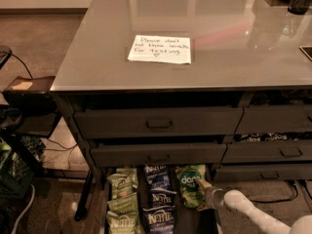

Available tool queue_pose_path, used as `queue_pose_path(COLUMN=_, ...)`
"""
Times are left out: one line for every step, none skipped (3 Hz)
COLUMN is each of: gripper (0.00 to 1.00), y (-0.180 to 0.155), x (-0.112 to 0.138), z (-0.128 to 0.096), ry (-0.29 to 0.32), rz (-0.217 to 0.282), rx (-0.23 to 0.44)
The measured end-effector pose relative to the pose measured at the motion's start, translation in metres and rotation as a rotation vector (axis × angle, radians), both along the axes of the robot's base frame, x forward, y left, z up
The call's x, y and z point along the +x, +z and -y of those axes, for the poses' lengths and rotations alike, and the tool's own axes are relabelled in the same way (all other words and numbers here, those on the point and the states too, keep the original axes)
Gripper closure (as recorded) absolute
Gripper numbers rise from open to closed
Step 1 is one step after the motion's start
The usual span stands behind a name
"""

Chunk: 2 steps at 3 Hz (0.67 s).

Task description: Pick green rice chip bag from bottom drawer and place on counter

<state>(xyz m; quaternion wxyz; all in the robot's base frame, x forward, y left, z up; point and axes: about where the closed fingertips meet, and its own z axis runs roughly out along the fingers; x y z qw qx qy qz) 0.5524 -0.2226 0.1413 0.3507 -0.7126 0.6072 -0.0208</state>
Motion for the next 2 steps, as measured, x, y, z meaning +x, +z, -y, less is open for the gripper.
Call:
queue_pose_path(gripper=0.42, y=-0.0041, x=-0.0002, z=-0.0028, ry=0.006, rz=0.029, rx=0.01)
queue_pose_path(gripper=0.66, y=-0.0025, x=-0.0032, z=-0.0043, ry=0.013, rz=0.048, rx=0.019)
